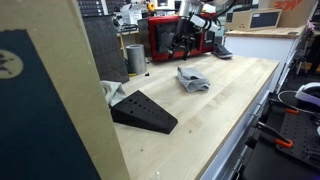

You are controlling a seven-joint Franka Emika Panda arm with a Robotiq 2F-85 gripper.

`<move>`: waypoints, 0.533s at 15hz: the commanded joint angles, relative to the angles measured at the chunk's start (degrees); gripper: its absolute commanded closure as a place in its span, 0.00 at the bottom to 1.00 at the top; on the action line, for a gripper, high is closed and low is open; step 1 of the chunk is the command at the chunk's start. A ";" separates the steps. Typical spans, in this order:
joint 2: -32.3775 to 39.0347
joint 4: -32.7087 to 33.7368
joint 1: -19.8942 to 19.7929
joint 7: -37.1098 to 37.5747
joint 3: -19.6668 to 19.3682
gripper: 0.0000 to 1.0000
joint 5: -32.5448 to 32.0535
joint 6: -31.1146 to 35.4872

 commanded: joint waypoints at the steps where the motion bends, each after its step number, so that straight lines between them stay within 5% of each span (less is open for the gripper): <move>1: -9.01 -3.44 -0.36 6.21 -3.35 0.00 -3.15 -15.30; 8: -18.18 -3.43 -2.33 13.83 -7.84 0.00 -8.05 -38.67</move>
